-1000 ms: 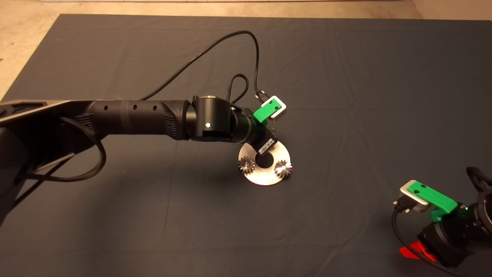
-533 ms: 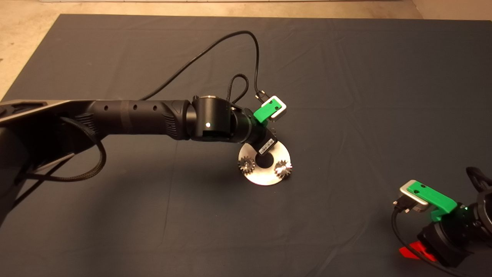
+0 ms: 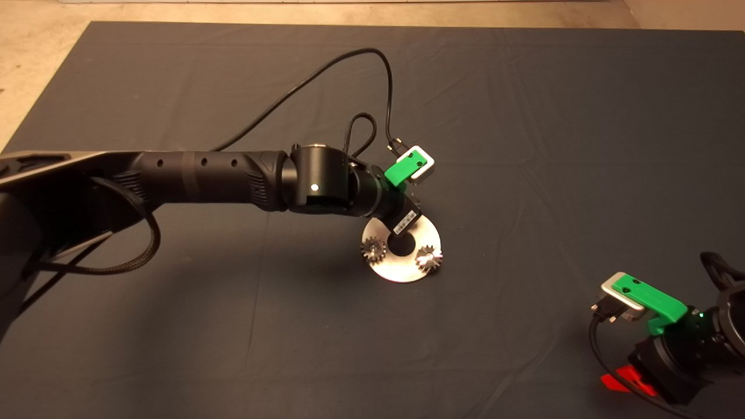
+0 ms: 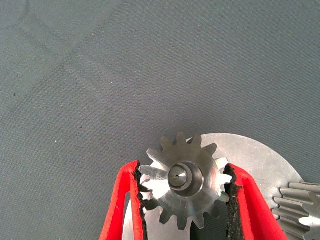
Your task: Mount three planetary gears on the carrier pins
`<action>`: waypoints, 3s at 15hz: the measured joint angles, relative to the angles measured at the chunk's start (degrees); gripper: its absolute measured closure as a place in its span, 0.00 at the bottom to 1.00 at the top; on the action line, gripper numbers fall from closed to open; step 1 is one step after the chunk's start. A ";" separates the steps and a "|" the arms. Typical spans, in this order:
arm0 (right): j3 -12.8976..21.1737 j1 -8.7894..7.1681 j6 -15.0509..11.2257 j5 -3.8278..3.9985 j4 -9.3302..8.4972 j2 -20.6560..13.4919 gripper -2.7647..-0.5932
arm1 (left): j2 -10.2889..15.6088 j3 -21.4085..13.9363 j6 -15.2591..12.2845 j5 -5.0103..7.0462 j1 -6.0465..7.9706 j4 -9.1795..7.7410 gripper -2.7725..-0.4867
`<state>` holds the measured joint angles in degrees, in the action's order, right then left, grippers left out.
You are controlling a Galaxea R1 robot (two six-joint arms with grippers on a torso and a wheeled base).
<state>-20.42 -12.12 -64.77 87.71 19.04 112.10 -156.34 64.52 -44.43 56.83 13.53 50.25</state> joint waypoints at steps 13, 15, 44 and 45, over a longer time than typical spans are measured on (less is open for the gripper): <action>0.00 -0.01 -0.02 0.00 0.00 0.16 0.34 | -1.29 1.16 -0.73 -1.73 -0.56 -1.03 0.94; 0.00 -0.15 -0.02 0.11 0.02 0.13 0.34 | -1.43 1.56 -0.71 -1.79 -1.29 -0.94 0.94; 0.00 -0.63 -0.02 -0.01 0.00 0.77 0.34 | -1.45 1.60 -0.55 -1.88 -1.94 -0.96 0.77; 0.00 -0.61 -0.02 -0.01 0.02 0.77 0.34 | -1.45 1.60 -0.57 -1.70 -2.27 -0.99 0.73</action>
<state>-20.42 -12.73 -64.79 87.70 19.07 112.87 -157.80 66.12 -45.01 55.14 11.26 49.26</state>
